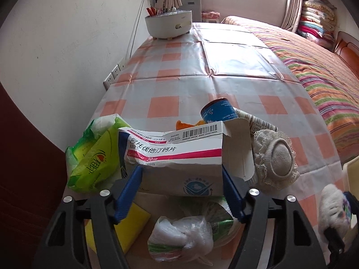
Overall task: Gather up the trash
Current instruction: 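Grasp the white fluffy toy with the right tool while the left tool grasps the medicine box, then carry the toy and box to the cream bin and release the toy from the right tool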
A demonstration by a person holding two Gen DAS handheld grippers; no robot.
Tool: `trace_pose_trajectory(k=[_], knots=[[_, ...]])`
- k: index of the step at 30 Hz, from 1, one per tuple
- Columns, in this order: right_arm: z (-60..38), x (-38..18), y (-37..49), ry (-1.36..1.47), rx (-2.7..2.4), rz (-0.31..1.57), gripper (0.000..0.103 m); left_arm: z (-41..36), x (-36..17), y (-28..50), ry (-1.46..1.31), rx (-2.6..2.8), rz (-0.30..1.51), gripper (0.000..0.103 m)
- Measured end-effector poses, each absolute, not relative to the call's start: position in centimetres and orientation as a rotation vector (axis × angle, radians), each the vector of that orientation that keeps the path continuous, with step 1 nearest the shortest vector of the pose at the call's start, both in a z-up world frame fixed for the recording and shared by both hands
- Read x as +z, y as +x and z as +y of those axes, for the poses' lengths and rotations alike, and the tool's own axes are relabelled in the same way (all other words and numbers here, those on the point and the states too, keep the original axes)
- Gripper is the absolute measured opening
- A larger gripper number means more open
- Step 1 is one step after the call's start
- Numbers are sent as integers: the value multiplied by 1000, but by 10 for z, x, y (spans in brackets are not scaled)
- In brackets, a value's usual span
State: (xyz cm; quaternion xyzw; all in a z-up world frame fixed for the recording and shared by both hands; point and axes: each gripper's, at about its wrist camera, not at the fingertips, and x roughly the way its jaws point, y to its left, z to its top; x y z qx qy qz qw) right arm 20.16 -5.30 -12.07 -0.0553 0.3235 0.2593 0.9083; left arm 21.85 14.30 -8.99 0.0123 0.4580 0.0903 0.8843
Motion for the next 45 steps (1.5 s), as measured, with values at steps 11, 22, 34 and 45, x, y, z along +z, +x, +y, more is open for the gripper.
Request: trace_pose_trajectory(k=[11, 22, 34, 45], knots=[[-61, -117, 201, -83, 494, 642, 62, 153, -79, 211, -22, 142, 846, 4], [-72, -106, 197, -53, 458, 576, 61, 140, -42, 190, -68, 70, 698, 2], [-95, -96, 191, -20, 403, 519, 61, 113, -7, 169, -103, -37, 601, 2], [-129, -88, 178, 15, 310, 484, 61, 75, 2, 161, -129, -180, 578, 2]])
